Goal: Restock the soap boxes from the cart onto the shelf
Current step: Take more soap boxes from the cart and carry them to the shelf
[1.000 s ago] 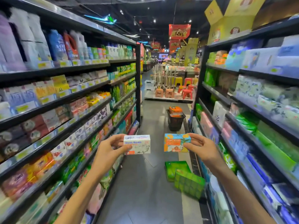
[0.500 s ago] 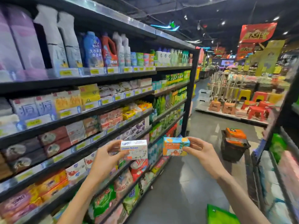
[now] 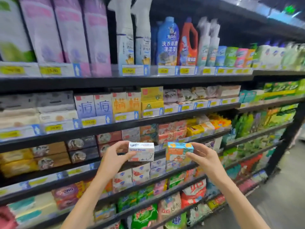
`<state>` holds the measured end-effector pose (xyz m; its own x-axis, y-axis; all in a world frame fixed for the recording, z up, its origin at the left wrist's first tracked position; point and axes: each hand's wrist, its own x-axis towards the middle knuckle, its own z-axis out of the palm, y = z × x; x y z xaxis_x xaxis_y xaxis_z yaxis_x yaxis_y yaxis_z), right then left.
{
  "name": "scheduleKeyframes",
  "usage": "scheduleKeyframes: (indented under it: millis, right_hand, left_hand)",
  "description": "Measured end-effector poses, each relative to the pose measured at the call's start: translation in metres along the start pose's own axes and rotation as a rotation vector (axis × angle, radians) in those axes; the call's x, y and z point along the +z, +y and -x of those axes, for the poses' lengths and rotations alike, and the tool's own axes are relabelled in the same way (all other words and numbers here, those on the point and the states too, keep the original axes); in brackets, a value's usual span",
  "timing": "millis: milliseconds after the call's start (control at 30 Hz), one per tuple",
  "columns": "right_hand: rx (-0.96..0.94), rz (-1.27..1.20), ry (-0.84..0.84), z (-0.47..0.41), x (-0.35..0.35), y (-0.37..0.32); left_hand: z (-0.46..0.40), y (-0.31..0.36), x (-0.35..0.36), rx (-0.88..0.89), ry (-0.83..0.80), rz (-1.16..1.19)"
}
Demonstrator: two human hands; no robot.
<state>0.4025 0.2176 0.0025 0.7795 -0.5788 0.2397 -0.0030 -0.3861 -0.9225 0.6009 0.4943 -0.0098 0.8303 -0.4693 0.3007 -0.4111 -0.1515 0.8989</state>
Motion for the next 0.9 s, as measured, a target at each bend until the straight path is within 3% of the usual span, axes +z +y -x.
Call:
scheduleKeyframes:
  millis: [500,900]
  right_hand:
    - [-0.053,0.030,-0.220,-0.149,0.061,0.036]
    - [-0.044,0.007,-0.311,-0.180,0.067,0.059]
  left_hand:
    - [-0.077,-0.051,0.023,-0.331,0.303,-0.218]
    - [-0.084,-0.063,0.070,-0.343,0.458,-0.618]
